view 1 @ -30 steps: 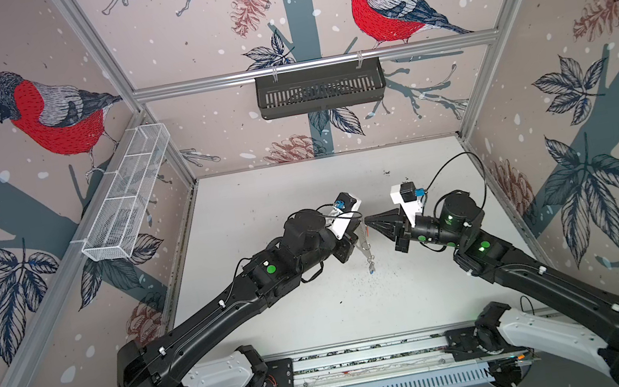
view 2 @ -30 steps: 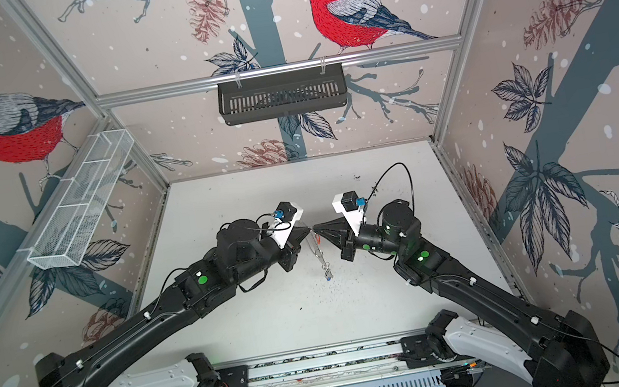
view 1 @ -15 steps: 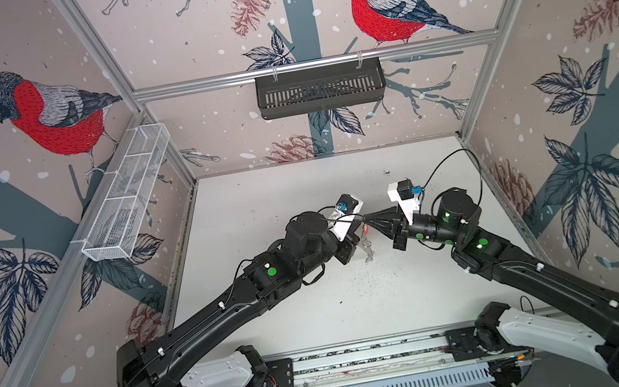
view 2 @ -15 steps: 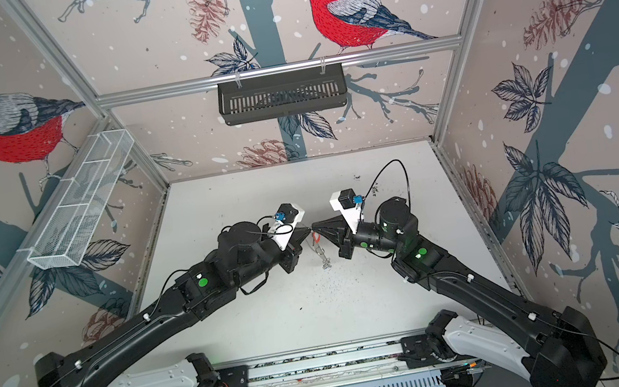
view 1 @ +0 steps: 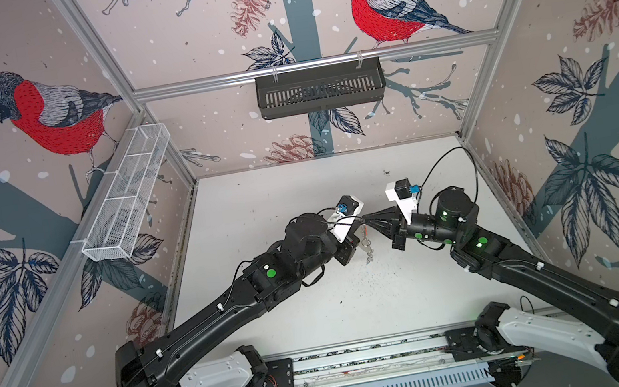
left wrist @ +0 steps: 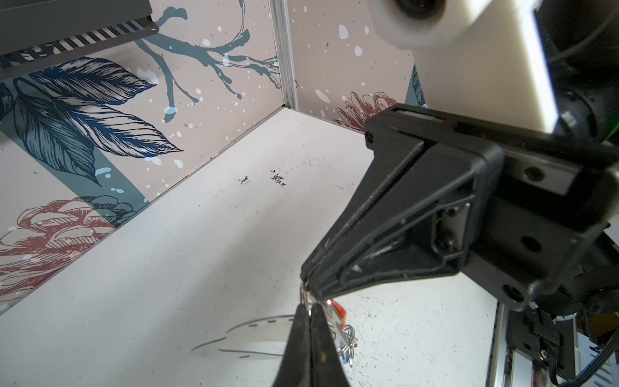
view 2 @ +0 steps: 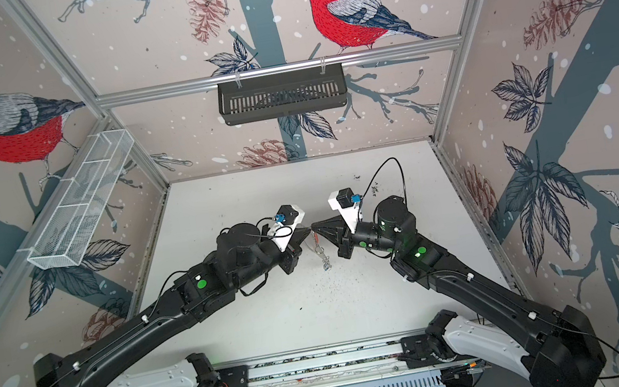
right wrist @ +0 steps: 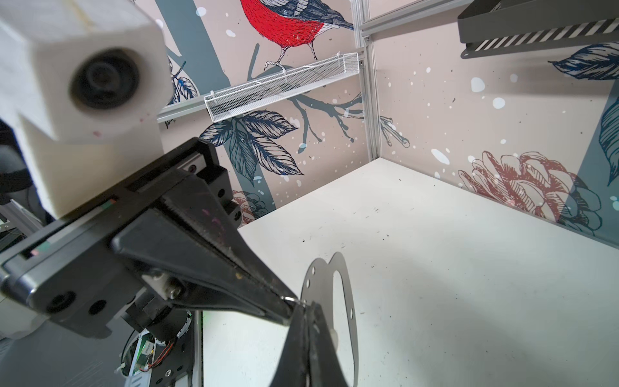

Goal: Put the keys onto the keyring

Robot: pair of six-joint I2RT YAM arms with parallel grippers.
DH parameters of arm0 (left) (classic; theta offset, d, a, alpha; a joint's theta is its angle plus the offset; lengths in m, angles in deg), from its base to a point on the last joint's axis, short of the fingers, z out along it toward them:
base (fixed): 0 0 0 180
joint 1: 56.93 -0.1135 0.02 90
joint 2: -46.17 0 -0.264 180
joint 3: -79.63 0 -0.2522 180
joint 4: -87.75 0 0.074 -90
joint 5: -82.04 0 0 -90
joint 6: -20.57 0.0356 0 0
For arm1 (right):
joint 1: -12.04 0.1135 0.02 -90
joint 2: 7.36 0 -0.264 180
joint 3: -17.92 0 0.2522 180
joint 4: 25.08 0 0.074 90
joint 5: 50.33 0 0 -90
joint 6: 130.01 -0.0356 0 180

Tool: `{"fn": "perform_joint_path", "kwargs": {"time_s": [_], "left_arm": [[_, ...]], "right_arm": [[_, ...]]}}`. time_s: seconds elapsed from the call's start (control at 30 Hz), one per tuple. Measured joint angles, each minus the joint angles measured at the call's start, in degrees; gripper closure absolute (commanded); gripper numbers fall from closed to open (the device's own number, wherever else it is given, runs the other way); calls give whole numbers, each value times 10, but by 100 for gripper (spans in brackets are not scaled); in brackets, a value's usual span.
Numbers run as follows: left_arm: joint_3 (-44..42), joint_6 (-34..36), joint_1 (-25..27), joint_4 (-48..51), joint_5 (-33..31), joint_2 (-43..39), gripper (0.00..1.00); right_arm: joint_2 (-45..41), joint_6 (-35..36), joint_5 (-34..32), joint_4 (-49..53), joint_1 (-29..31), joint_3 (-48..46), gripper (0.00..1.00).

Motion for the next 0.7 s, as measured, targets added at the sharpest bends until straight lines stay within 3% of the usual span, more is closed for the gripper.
{"fn": "perform_joint_path", "kwargs": {"time_s": [0.7], "left_arm": [[0, 12, 8, -10, -12, 0, 100]], "right_arm": [[-4, -16, -13, 14, -8, 5, 100]]}}
